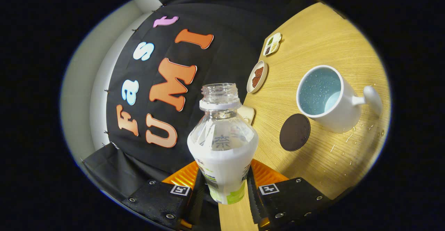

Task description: Take the bottle from table, then pour the juice into the cup, finally place the bottle on the coaster

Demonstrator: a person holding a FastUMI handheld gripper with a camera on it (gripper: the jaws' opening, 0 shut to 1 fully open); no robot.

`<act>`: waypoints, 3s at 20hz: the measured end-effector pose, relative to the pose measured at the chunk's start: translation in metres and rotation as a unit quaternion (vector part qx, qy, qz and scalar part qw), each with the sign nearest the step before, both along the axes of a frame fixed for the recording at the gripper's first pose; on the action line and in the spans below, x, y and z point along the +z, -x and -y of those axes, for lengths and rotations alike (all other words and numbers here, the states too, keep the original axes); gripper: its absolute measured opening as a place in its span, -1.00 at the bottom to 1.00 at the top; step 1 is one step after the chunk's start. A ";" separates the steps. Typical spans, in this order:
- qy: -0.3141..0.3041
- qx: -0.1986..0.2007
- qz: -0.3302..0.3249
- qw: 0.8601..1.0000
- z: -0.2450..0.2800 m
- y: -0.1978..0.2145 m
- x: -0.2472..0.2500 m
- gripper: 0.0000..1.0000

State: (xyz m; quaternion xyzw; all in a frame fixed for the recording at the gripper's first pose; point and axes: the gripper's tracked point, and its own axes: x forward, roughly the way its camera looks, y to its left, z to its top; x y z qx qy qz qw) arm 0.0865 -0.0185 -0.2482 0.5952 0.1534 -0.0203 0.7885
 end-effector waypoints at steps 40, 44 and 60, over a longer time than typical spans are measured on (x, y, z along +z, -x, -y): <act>-0.230 -0.055 -0.038 0.971 0.023 -0.015 0.013 0.14; -0.236 -0.055 -0.040 0.969 0.026 -0.017 0.013 0.14; -0.265 -0.048 -0.079 0.960 0.021 -0.011 0.007 0.14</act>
